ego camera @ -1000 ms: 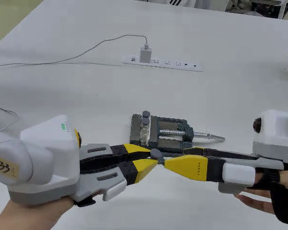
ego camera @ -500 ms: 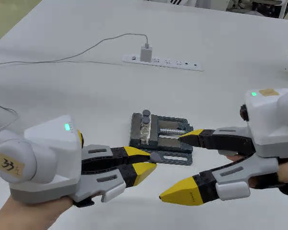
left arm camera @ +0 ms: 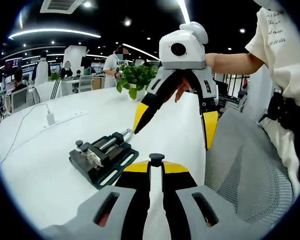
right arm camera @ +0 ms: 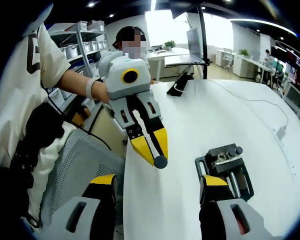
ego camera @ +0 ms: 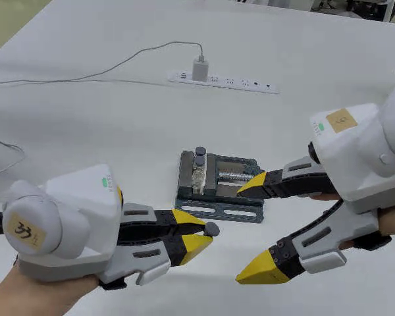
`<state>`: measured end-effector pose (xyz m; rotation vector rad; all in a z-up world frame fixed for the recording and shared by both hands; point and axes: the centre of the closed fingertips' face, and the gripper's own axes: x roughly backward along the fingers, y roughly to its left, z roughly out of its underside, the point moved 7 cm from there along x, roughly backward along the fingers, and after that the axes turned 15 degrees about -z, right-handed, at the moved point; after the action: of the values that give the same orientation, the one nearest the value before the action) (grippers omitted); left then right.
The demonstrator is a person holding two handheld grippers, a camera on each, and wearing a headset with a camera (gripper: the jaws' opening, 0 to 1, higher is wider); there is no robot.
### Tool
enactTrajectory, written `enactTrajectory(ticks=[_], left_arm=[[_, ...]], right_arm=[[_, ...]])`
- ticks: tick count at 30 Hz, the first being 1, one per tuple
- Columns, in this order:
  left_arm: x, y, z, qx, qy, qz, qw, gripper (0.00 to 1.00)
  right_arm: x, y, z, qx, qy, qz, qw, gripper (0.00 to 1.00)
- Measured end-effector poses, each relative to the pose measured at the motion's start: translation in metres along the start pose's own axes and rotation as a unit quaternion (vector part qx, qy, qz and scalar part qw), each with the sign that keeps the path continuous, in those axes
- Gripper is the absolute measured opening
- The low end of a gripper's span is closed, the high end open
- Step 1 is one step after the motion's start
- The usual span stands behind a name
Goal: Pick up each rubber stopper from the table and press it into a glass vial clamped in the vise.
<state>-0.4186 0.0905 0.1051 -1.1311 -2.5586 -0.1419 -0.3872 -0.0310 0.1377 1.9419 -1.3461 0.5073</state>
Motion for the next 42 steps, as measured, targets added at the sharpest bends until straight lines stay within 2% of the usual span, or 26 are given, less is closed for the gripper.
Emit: enactTrajectory(ticks=[14,24,37,42], left_arm=[[-0.002,-0.007,0.004,-0.011,0.012,0.02,0.9997,0.04],[-0.003,-0.01,0.005,-0.014,0.015,0.028,0.9994,0.04],[-0.003,-0.011,0.004,-0.013,0.017,0.035,0.9991,0.04],[-0.004,-0.012,0.004,-0.006,0.02,0.041,0.9989,0.04]], right_arm=[[-0.015,0.004,-0.006,0.019,0.021,-0.025,0.9993,0.41],[-0.019,0.007,-0.007,0.028,0.035,-0.043,0.9981,0.26],[-0.019,0.008,-0.007,0.031,0.048,-0.053,0.997,0.18],[-0.019,0.007,-0.008,0.036,0.062,-0.054,0.996,0.15]])
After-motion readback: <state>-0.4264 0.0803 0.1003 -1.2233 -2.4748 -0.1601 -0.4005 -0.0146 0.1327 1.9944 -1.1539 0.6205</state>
